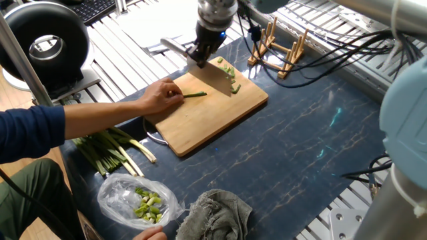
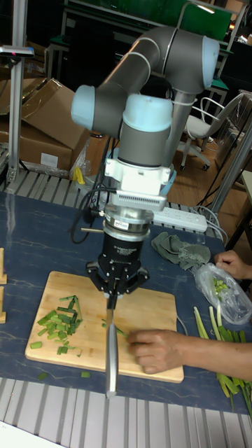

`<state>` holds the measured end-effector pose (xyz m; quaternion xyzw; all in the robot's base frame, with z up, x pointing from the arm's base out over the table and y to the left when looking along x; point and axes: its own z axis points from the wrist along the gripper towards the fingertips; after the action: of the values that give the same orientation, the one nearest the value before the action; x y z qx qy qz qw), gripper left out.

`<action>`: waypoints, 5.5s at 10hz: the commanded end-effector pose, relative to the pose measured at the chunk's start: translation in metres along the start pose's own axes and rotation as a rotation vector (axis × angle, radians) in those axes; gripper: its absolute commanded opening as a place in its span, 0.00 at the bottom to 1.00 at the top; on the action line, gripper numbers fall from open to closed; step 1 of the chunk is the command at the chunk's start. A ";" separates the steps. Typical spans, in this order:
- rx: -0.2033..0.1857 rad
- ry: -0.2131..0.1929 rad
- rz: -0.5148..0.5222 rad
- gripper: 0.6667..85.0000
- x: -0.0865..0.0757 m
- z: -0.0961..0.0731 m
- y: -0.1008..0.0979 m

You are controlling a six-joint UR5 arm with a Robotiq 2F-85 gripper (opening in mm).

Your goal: Chop the scallions

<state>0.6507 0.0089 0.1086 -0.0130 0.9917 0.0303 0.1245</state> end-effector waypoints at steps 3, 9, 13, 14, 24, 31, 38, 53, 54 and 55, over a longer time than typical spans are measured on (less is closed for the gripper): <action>0.003 -0.033 0.030 0.01 -0.021 0.011 0.014; 0.020 -0.036 0.098 0.01 -0.025 0.032 0.014; 0.031 -0.075 0.113 0.01 -0.024 0.037 0.019; 0.034 -0.089 0.121 0.01 -0.024 0.038 0.020; 0.016 -0.123 0.095 0.01 -0.010 0.039 0.011; 0.021 -0.128 0.092 0.01 -0.007 0.041 0.012; 0.029 -0.126 0.071 0.01 0.009 0.042 0.008; 0.031 -0.100 0.068 0.01 0.028 0.041 0.013; 0.031 -0.100 0.070 0.01 0.023 0.041 0.015; 0.027 -0.100 0.066 0.01 0.020 0.041 0.015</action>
<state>0.6325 0.0230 0.0624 0.0186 0.9847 0.0158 0.1725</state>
